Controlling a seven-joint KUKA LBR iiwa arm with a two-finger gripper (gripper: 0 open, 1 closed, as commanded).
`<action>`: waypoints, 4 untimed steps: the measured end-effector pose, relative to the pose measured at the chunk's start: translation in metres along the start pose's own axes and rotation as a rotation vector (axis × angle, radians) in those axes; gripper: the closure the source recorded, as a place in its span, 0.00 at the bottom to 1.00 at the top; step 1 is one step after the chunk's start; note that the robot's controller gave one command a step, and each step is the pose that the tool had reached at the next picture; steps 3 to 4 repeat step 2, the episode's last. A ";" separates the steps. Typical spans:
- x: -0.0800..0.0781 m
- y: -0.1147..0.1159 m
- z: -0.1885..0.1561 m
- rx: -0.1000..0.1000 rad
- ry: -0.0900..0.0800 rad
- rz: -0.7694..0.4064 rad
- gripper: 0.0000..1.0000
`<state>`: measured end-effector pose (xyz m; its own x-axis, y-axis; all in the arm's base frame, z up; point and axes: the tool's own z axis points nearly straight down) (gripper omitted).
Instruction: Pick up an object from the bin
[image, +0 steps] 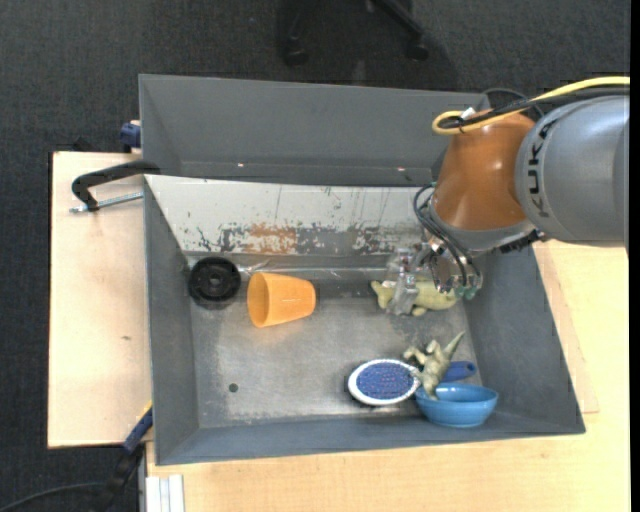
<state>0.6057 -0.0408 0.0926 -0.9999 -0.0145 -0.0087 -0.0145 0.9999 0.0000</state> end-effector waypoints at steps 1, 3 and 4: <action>-0.003 0.000 -0.047 0.000 -0.004 0.000 1.00; -0.005 0.001 -0.051 0.000 0.001 0.000 1.00; -0.005 0.001 -0.051 0.000 0.001 0.000 1.00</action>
Offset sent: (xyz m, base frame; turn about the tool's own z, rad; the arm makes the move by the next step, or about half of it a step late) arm 0.0000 0.0000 0.0420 0.0000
